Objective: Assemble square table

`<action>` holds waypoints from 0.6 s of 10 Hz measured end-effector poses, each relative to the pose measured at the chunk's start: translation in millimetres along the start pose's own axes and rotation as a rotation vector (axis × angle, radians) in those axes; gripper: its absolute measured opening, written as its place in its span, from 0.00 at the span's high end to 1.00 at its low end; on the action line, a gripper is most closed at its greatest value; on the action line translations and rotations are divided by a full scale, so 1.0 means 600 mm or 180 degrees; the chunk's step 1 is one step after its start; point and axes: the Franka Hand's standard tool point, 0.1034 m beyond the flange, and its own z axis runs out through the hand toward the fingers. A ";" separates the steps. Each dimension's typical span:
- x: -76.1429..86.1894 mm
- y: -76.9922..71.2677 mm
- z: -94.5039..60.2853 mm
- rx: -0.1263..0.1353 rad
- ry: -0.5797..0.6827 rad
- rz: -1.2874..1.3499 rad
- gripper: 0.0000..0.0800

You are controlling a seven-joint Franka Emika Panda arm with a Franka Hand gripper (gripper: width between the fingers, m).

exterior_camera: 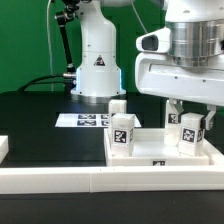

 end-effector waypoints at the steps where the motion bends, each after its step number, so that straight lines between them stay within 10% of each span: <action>1: 0.000 -0.001 0.000 0.0068 0.0051 0.0326 0.64; 6: -0.003 -0.010 0.000 0.0216 0.0092 0.1546 0.64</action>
Offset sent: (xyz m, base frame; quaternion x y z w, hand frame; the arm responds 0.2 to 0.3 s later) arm -0.0017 -0.0024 0.0006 -0.0104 0.0032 0.2098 0.9777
